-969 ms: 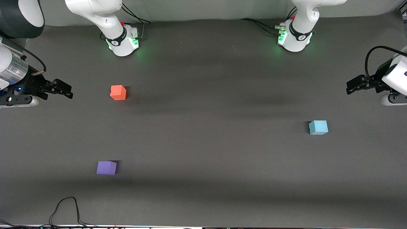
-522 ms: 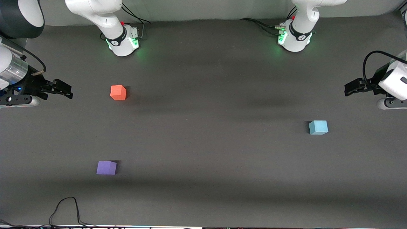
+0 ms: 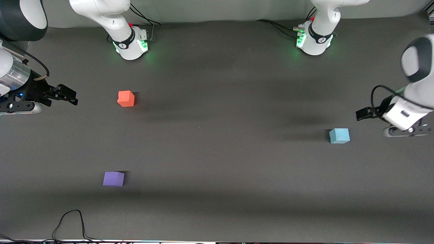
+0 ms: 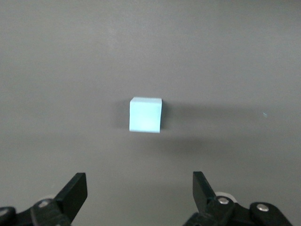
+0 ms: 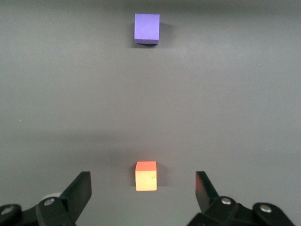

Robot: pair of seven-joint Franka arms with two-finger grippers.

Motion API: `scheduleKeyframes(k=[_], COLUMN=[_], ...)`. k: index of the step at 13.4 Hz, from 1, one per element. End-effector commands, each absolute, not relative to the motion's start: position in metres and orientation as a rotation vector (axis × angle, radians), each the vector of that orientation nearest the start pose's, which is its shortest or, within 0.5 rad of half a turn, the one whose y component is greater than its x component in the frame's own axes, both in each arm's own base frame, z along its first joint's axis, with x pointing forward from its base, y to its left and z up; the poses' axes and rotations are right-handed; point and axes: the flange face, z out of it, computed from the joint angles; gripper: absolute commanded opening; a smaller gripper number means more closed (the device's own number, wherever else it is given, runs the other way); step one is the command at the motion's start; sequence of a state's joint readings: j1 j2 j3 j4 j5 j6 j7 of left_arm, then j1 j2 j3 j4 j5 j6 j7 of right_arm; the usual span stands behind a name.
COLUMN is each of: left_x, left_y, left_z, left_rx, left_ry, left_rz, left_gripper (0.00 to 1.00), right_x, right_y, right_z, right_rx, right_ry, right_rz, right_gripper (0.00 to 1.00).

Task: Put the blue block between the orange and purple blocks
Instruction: 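Lower the left gripper onto the light-blue cube and close it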

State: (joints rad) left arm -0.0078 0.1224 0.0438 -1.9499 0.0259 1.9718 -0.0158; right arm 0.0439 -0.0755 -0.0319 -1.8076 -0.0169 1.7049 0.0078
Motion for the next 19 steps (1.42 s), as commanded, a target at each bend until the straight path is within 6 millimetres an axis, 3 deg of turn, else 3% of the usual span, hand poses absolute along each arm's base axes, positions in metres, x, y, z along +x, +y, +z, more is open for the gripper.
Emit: scheduleKeyframes(k=[1, 3, 8, 11, 16, 17, 19], left_x=[0.575, 0.584, 0.585, 0.584, 0.582, 0.582, 0.582], left_y=[0.021, 0.021, 0.018, 0.02, 0.033, 0.032, 0.032], left_z=[0.349, 0.308, 0.247, 0.222, 0.201, 0.199, 0.198], left_rx=[-3.111, -3.11, -3.104, -3.104, -3.107, -3.108, -3.133], left_ry=[-0.026, -0.006, 0.024, 0.074, 0.038, 0.038, -0.002], left_rz=[0.151, 0.156, 0.237, 0.26, 0.272, 0.275, 0.279], left_gripper=[1.0, 1.0, 1.0, 1.0, 0.96, 0.89, 0.55], right_x=[0.534, 0.534, 0.534, 0.534, 0.532, 0.532, 0.53], right_y=[0.009, 0.008, 0.006, 0.005, 0.0, -0.002, -0.01], right_z=[0.565, 0.565, 0.566, 0.568, 0.571, 0.572, 0.578], right_rx=[-3.15, -3.15, -3.149, -3.151, -3.152, -3.15, -3.142], right_ry=[-0.027, -0.024, -0.017, -0.015, -0.001, 0.004, 0.032], right_rz=[0.046, 0.046, 0.041, 0.034, 0.027, 0.022, -0.002], right_gripper=[0.97, 0.98, 1.0, 1.0, 1.0, 1.0, 1.0])
